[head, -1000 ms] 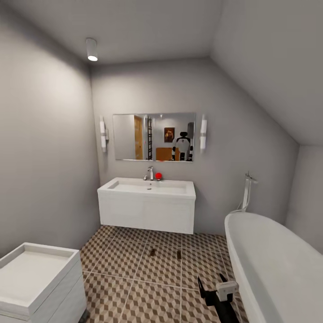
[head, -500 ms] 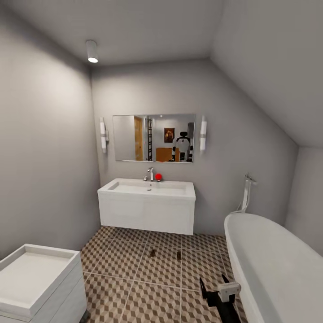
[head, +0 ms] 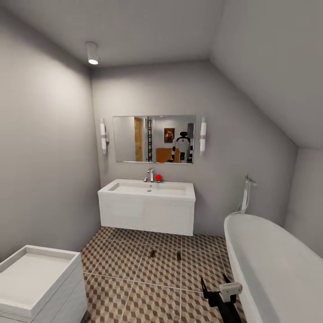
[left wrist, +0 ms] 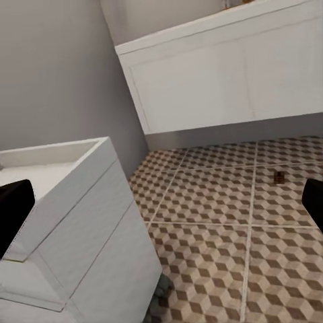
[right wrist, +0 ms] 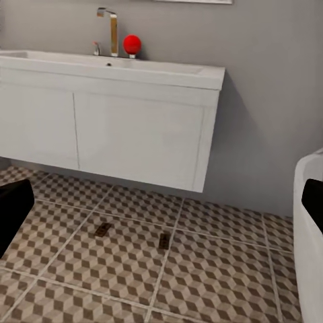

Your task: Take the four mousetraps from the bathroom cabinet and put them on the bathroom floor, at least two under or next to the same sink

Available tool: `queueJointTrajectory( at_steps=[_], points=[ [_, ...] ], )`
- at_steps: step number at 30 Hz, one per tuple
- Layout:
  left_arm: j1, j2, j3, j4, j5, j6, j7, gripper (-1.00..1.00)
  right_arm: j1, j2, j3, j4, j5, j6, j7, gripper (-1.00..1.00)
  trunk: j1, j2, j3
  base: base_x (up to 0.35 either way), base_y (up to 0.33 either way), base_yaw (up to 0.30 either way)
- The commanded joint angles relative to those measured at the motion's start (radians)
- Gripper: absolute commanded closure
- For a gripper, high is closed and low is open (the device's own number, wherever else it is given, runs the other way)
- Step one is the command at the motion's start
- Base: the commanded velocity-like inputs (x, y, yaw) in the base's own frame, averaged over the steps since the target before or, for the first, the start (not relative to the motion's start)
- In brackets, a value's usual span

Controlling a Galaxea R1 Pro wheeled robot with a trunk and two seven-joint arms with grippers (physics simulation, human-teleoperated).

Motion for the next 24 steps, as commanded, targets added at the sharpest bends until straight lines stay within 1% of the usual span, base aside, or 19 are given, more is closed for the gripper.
queueJointTrajectory(
  at_steps=[1, 11, 24],
  points=[
    [0.0, 0.001, -0.009, -0.001, 0.006, -0.002, 0.004, -1.0, 0.0, 0.0, 0.003, 0.001, -0.001, -0.002, 0.001, -1.0, -0.004, 0.007, 0.003, 0.0, 0.0, 0.0],
    [0.0, 0.004, -0.009, -0.001, 0.007, -0.002, 0.005, -1.0, 0.001, 0.003, 0.003, 0.001, -0.001, -0.002, 0.001, -1.0, -0.042, 0.077, 0.034, 0.0, 0.0, 0.0],
    [0.0, 0.0, -0.009, 0.0, 0.008, -0.002, 0.005, -1.0, 0.001, 0.004, 0.003, 0.001, -0.001, -0.002, 0.0, -1.0, -0.092, 0.168, 0.075, 0.0, 0.0, 0.0]
  ],
)
